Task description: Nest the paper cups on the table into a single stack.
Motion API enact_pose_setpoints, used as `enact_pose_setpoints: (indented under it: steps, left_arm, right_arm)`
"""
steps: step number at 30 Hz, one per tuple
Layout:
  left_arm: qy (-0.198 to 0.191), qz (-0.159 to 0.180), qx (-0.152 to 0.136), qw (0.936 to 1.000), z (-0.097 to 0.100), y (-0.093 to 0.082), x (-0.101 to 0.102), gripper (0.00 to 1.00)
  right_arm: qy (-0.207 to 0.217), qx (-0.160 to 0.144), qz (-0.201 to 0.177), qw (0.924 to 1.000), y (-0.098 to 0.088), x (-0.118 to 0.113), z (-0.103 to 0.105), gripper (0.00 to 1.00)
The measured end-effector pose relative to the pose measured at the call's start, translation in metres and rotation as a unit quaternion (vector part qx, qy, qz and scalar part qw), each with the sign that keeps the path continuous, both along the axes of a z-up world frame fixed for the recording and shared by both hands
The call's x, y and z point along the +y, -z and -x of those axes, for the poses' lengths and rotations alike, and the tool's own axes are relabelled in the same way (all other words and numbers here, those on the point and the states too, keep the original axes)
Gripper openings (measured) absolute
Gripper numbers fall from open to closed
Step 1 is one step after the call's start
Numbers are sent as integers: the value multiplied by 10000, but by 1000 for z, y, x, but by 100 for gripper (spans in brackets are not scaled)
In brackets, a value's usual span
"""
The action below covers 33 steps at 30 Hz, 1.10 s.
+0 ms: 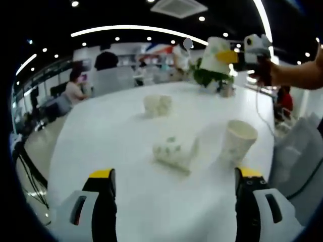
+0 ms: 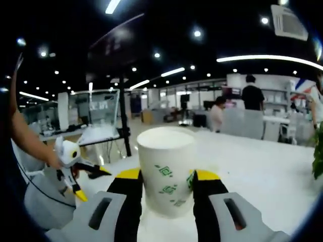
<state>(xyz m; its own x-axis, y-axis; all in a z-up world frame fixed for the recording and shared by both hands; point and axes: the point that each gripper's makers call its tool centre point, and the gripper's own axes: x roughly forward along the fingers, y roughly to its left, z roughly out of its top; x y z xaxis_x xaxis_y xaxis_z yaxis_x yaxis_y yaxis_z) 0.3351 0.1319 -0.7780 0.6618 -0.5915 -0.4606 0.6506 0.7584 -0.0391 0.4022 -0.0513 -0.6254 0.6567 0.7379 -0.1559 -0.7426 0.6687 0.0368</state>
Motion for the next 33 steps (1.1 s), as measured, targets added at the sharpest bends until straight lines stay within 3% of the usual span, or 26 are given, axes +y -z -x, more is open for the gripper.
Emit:
enact_pose_setpoints:
  steps: [15,33]
  left_arm:
    - [-24,90,307,9995,7,25,3,95]
    - [-143,110,387,9991,11,25,12,96]
  right_arm:
    - [-136,-20,-2,9999,-8,2,23,36]
    - [-232,-60,3,9997,-9,8,33,36]
